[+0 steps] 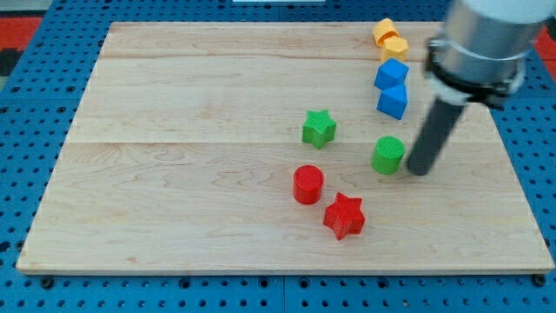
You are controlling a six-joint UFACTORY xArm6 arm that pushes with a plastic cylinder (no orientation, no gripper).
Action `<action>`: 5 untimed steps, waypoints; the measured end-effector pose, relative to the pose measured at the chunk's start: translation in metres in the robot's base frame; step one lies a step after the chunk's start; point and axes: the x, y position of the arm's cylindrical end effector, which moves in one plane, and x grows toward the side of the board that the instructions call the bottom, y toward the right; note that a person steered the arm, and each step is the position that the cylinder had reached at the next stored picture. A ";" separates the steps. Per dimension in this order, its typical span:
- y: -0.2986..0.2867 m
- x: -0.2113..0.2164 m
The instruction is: Move green circle into green star
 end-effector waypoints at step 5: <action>-0.027 -0.043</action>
